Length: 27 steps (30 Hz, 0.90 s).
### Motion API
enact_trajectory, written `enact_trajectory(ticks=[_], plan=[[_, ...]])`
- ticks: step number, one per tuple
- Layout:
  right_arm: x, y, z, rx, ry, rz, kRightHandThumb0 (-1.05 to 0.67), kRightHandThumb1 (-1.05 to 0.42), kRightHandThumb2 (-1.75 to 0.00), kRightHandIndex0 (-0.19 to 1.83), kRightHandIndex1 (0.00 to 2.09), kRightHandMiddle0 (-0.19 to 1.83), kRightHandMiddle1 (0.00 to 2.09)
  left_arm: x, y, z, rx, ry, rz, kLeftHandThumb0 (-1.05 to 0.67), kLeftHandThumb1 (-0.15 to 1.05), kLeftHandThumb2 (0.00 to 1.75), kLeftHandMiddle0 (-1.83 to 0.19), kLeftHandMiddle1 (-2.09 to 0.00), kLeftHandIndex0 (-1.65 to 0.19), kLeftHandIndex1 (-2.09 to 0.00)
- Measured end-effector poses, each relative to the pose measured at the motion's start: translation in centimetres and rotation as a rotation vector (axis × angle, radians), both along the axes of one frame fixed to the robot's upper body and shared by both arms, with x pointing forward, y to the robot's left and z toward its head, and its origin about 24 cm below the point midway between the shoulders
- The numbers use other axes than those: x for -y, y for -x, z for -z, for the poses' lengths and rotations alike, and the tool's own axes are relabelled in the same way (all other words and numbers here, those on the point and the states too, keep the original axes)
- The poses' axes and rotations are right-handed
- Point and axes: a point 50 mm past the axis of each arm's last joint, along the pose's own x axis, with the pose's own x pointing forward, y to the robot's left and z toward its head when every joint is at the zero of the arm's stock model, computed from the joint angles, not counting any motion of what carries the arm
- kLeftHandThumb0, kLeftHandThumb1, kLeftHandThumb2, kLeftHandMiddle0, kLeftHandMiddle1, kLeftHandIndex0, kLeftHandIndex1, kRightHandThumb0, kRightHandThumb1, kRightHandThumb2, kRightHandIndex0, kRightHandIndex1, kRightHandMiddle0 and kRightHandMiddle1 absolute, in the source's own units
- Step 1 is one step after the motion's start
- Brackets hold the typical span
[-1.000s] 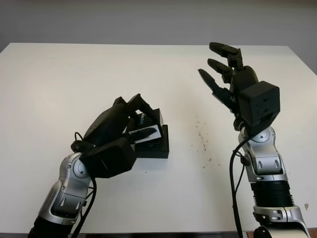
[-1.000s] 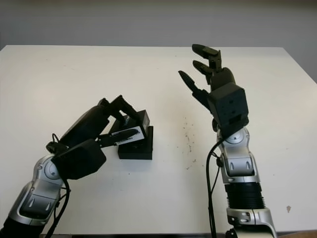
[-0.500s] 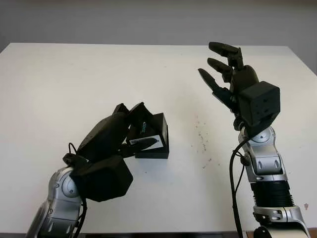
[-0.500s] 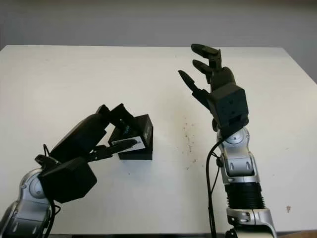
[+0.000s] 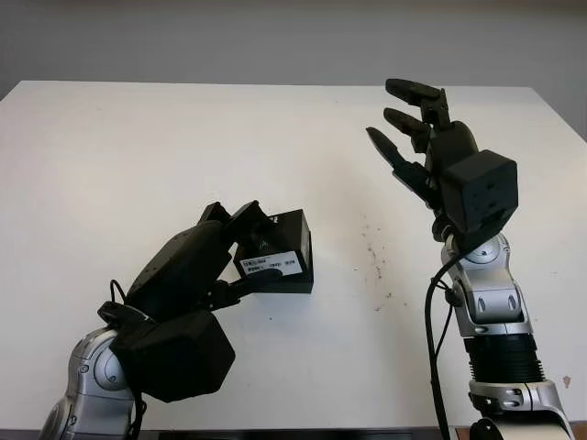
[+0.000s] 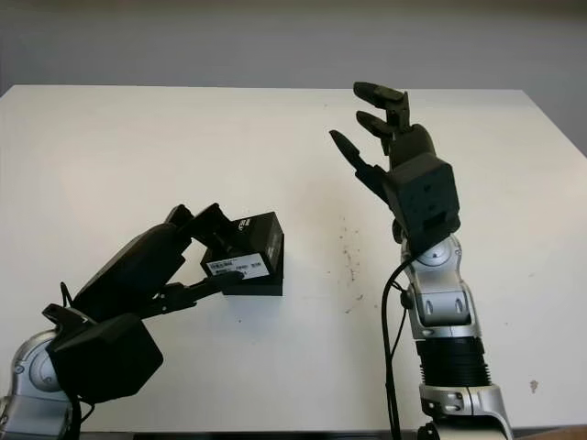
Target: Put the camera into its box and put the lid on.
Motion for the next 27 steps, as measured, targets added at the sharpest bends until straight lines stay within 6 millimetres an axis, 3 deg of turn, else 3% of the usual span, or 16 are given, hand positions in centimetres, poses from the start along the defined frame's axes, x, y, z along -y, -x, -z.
enact_trajectory(ticks=[3,8,12,21,27], plan=[[0.0,0.0,0.0,0.004,0.0,-0.001,-0.45,-1.05,-0.19,0.05,0.65,-0.15,0.97,0.3,-0.1,0.2,0.005,0.012,0.002,-0.31,1.05,0.22,-0.34,-1.8,-0.11,-1.52],[0.0,0.0,-0.1,0.007,0.0,-0.003,-0.46,-1.05,-0.19,0.05,0.65,-0.15,0.98,1.2,-0.2,0.4,0.028,0.031,0.002,-0.44,1.05,0.17,-0.1,-1.72,0.01,-1.35],[-0.1,0.0,-0.1,0.009,0.0,-0.004,-0.45,-1.05,-0.19,0.04,0.65,-0.15,0.98,1.9,-0.2,0.1,0.047,0.054,0.03,-0.47,1.05,0.17,0.05,-1.91,0.03,-1.27],[-0.2,0.0,0.0,0.01,-0.001,0.002,-0.45,-1.05,-0.21,0.02,0.56,-0.13,0.91,3.4,-0.1,0.6,0.04,0.068,0.104,-0.49,1.05,0.23,-0.01,-1.78,0.01,-1.25],[-0.4,0.0,0.0,0.011,-0.002,0.003,-0.45,-1.05,-0.19,0.05,0.55,-0.11,0.92,4.1,0.0,0.8,0.027,0.069,0.125,-0.48,1.05,0.22,0.05,-1.91,0.02,-1.26]])
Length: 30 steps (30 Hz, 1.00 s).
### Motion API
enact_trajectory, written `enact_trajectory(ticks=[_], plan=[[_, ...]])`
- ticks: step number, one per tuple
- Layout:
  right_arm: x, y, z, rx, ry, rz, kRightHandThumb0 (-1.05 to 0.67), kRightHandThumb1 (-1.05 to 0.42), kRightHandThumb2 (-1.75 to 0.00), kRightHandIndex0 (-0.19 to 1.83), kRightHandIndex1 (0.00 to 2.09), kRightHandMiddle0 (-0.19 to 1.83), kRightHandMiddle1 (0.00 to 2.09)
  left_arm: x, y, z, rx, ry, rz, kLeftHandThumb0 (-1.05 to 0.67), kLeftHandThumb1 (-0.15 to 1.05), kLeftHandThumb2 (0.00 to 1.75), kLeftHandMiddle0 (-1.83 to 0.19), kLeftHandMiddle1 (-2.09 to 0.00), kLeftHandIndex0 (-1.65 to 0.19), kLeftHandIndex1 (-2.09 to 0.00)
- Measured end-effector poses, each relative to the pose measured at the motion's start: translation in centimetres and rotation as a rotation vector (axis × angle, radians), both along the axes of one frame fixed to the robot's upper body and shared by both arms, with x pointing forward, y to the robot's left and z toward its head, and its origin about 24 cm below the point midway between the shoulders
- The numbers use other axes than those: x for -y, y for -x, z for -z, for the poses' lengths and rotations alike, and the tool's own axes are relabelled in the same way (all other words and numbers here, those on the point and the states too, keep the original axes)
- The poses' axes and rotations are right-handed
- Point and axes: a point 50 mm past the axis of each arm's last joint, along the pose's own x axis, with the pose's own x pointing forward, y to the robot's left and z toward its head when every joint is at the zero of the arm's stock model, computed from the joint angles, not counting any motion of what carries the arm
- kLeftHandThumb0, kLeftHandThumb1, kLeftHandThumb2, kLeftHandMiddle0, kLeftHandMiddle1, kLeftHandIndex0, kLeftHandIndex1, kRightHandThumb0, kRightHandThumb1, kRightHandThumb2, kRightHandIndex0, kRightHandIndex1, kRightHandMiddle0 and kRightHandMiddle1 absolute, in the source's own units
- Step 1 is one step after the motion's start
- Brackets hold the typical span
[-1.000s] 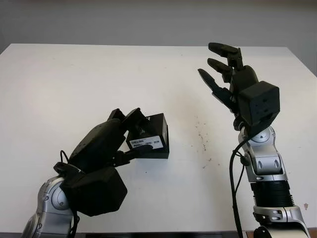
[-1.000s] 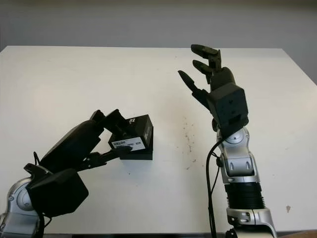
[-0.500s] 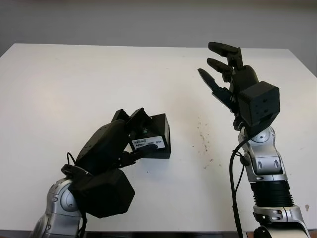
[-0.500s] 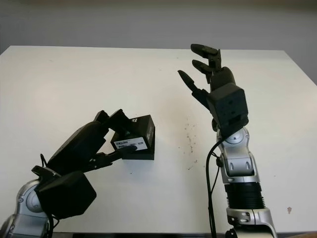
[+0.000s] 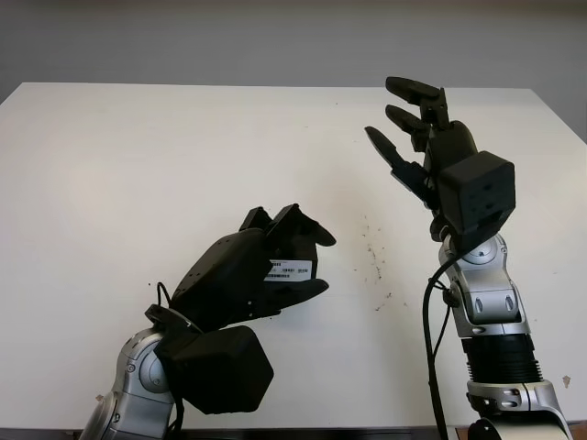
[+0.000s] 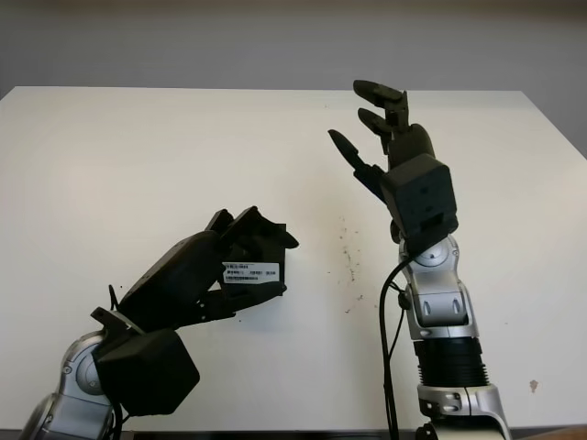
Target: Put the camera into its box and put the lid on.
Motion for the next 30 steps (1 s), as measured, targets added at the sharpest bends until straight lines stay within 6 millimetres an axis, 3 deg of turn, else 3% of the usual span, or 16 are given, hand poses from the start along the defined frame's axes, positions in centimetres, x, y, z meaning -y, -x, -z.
enact_trajectory(ticks=[4,14,24,30], plan=[[0.0,0.0,0.0,0.007,-0.001,-0.002,-0.45,-1.05,-0.2,0.05,0.54,-0.13,0.97,-0.1,0.1,0.0,-0.001,-0.002,-0.002,-0.49,1.05,0.25,0.07,-2.0,0.05,-1.32],[0.0,0.0,0.0,0.007,0.002,-0.001,-0.46,-1.05,-0.2,0.07,0.5,-0.12,0.94,-1.1,0.3,-0.2,-0.025,-0.006,-0.031,-0.49,1.05,0.28,0.05,-1.99,0.1,-1.32],[0.0,-0.1,0.3,-0.001,0.016,0.002,-0.45,-1.05,-0.19,0.09,0.49,-0.13,0.94,-3.2,-0.1,-2.0,-0.048,0.16,-0.115,-0.48,1.05,0.33,0.03,-2.02,0.01,-1.29],[0.0,-0.1,0.3,0.0,0.014,0.002,-0.47,-1.05,-0.18,0.09,0.48,-0.12,0.95,-4.3,-0.1,-1.6,-0.265,0.288,-0.056,-0.5,1.05,0.38,0.1,-2.01,-0.04,-1.21]])
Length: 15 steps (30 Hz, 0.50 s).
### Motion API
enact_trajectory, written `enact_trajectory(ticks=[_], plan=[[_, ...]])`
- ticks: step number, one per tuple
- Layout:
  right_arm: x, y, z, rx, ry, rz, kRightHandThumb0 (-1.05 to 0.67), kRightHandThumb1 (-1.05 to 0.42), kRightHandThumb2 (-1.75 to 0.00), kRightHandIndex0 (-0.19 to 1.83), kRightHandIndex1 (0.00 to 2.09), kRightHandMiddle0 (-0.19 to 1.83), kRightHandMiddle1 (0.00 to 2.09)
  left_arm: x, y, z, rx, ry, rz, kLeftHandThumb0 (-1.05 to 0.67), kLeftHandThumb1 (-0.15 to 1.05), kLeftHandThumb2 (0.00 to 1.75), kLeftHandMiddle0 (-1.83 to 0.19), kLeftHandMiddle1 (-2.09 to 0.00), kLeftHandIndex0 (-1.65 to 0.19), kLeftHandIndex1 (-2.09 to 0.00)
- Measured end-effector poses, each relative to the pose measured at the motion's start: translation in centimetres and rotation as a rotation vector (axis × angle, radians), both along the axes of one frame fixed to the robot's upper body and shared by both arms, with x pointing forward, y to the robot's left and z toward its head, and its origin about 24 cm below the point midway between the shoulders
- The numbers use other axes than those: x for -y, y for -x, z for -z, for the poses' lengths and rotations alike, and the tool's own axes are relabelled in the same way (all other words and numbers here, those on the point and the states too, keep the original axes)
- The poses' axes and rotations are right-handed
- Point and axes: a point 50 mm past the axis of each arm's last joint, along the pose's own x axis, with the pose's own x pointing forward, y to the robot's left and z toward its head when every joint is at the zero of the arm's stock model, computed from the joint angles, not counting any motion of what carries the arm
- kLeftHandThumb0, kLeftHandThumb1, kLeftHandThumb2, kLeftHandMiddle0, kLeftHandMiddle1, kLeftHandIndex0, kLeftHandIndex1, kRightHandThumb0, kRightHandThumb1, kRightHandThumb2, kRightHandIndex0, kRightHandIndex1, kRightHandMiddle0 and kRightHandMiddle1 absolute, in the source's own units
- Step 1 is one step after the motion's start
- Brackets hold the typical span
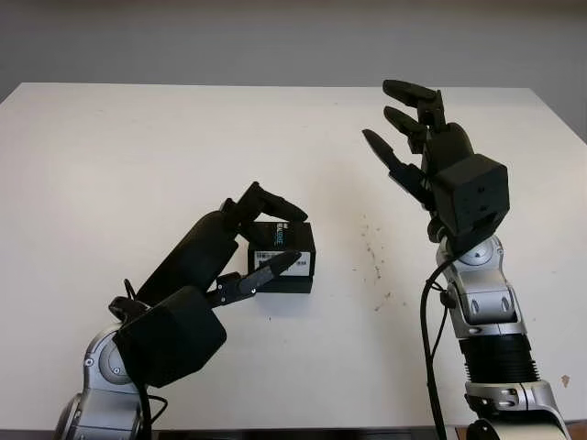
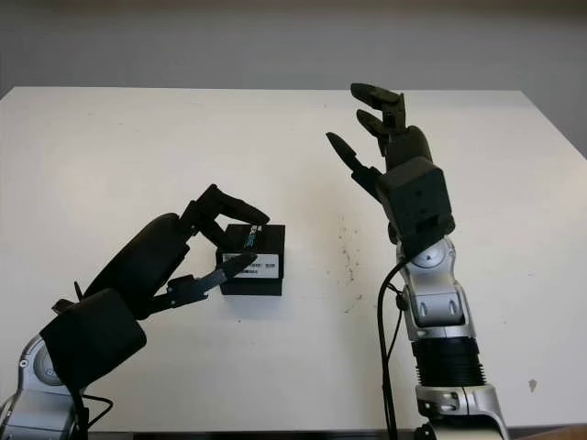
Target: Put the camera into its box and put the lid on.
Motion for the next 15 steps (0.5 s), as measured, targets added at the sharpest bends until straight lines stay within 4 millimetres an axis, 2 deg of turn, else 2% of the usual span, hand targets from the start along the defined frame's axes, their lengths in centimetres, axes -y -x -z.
enact_trajectory(ticks=[2,3,6,8,9,10,14,15], plan=[[0.0,0.0,0.0,0.0,0.0,0.0,-0.46,-1.05,-0.18,0.1,0.49,-0.12,0.95,-0.5,-0.2,-0.8,-0.016,0.06,0.017,-0.5,1.05,0.4,0.13,-2.07,-0.03,-1.23],[0.0,0.0,0.0,0.0,-0.001,0.0,-0.45,-1.05,-0.18,0.09,0.49,-0.12,0.95,-0.7,-0.4,-1.5,-0.004,0.08,0.027,-0.51,1.05,0.42,0.08,-2.08,-0.01,-1.31],[0.0,0.0,0.0,-0.001,-0.007,-0.003,-0.44,-1.05,-0.19,0.09,0.48,-0.12,0.95,-1.0,-1.2,-4.2,0.092,0.111,0.04,-0.51,1.05,0.44,0.02,-2.09,0.03,-1.46],[0.0,0.0,0.0,-0.001,-0.007,-0.003,-0.44,-1.05,-0.19,0.09,0.48,-0.12,0.96,-1.1,-1.6,-6.0,0.166,0.134,0.026,-0.52,1.05,0.44,0.04,-2.08,0.05,-1.48],[0.0,0.0,0.0,0.0,-0.007,-0.003,-0.44,-1.05,-0.19,0.09,0.48,-0.13,0.96,-1.0,-1.8,-6.6,0.193,0.15,0.017,-0.52,1.05,0.43,0.05,-1.98,0.07,-1.47],[0.0,0.0,0.0,0.0,-0.007,-0.003,-0.45,-1.05,-0.2,0.09,0.48,-0.14,0.96,-0.9,-2.1,-7.2,0.229,0.162,0.005,-0.54,1.05,0.42,-0.02,-1.54,0.1,-1.29],[0.0,0.0,0.0,0.0,-0.001,-0.003,-0.45,-1.05,-0.2,0.09,0.47,-0.13,0.95,-0.4,-3.6,-7.7,0.324,0.123,-0.058,-0.57,1.05,0.41,-0.25,-0.42,0.03,-0.7],[0.0,0.0,0.0,0.0,-0.001,-0.003,-0.45,-1.05,-0.2,0.09,0.47,-0.13,0.95,-0.2,-4.0,-7.5,0.331,0.104,-0.059,-0.58,1.05,0.41,-0.28,-0.28,0.0,-0.61]])
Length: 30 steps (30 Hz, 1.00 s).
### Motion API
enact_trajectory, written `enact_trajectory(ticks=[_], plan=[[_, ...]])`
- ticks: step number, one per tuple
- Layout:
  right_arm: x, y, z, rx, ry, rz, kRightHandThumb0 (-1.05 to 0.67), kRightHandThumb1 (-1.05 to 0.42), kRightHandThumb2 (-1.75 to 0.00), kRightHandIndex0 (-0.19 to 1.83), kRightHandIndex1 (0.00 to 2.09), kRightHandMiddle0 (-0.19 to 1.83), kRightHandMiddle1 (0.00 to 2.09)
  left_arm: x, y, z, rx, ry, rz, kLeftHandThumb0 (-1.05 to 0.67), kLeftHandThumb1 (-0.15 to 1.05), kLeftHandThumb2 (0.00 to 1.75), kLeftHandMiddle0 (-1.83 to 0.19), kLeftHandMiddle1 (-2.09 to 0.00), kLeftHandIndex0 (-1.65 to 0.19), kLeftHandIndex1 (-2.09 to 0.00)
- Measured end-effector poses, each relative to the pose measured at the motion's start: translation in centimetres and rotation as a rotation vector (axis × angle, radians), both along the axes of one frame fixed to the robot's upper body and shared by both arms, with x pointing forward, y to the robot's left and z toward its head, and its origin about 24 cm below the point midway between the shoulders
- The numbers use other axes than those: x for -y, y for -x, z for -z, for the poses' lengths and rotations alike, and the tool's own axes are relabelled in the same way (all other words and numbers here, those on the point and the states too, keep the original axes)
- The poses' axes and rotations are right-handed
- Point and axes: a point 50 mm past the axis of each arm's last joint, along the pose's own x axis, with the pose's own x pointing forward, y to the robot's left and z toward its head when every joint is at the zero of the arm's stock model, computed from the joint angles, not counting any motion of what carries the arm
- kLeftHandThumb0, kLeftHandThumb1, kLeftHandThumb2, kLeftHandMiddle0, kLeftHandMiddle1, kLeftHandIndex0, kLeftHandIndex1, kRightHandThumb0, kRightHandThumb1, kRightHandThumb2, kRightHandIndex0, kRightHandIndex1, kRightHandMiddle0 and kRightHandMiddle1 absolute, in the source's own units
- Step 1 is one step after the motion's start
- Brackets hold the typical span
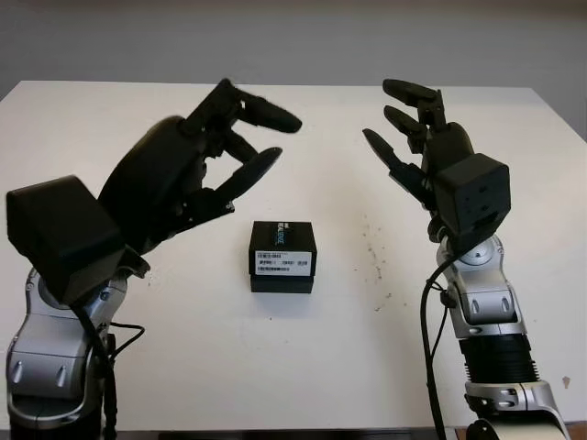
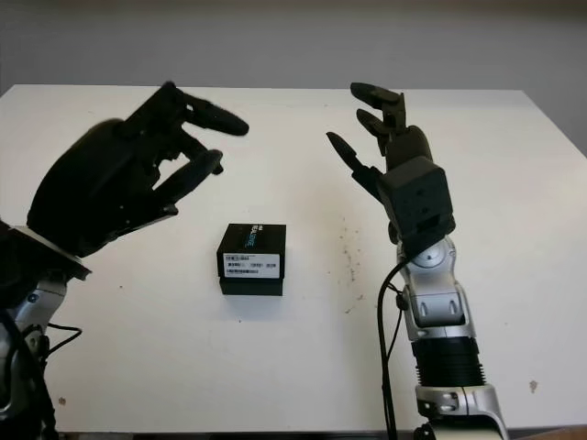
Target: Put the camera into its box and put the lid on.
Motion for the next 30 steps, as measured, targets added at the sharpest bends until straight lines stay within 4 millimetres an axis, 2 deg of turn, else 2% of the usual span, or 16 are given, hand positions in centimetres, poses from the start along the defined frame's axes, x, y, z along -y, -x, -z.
enact_trajectory(ticks=[3,5,11,13,16,20,23,26,30], plan=[[0.0,0.0,0.0,0.0,-0.001,0.0,-0.45,-1.05,-0.19,0.09,0.47,-0.14,0.95,0.5,-1.1,0.9,0.032,-0.097,-0.035,-0.63,1.05,0.44,-0.31,-0.11,-0.05,-0.48],[0.0,0.0,0.0,0.001,-0.004,0.0,-0.45,-1.05,-0.19,0.09,0.46,-0.14,0.95,0.9,-1.9,1.7,0.069,-0.173,-0.046,-0.67,1.05,0.46,-0.2,-0.04,0.0,-0.42],[-0.1,0.0,0.0,-0.001,-0.013,-0.003,-0.44,-1.05,-0.2,0.09,0.46,-0.15,0.95,2.4,-3.0,4.3,0.107,-0.359,0.031,-0.7,1.05,0.53,0.01,-0.02,0.1,-0.23],[-0.1,0.0,0.0,-0.002,-0.02,-0.007,-0.44,-1.05,-0.2,0.09,0.45,-0.15,0.95,2.6,-3.1,5.1,0.099,-0.423,0.068,-0.71,1.05,0.5,-0.02,-0.04,0.07,-0.25],[-0.1,0.0,0.0,-0.001,-0.018,-0.006,-0.44,-1.05,-0.2,0.1,0.45,-0.15,0.94,3.1,-3.2,6.3,0.075,-0.502,0.13,-0.73,1.05,0.59,0.04,-0.03,0.13,-0.21],[-0.1,0.0,0.0,0.0,-0.014,-0.002,-0.43,-1.05,-0.2,0.11,0.45,-0.12,0.95,3.0,-3.3,7.7,-0.003,-0.597,0.201,-0.77,1.05,0.6,0.09,-0.02,0.17,-0.18],[-0.1,0.0,0.0,-0.001,-0.018,-0.002,-0.42,-1.05,-0.2,0.1,0.45,-0.14,0.95,2.6,-3.5,8.4,-0.094,-0.672,0.276,-0.85,1.05,0.54,0.14,-0.03,0.19,-0.13],[-0.1,0.0,0.0,-0.003,-0.019,-0.003,-0.41,-1.05,-0.2,0.09,0.44,-0.15,0.94,2.3,-4.2,8.2,-0.195,-0.671,0.337,-0.98,1.05,0.22,0.1,-0.06,0.15,-0.11],[-0.1,0.0,0.1,-0.01,-0.024,-0.007,-0.39,-1.05,-0.2,0.09,0.43,-0.15,0.94,2.1,-5.0,7.6,-0.231,-0.667,0.339,-0.91,0.98,0.07,-0.06,-0.1,0.03,-0.14]])
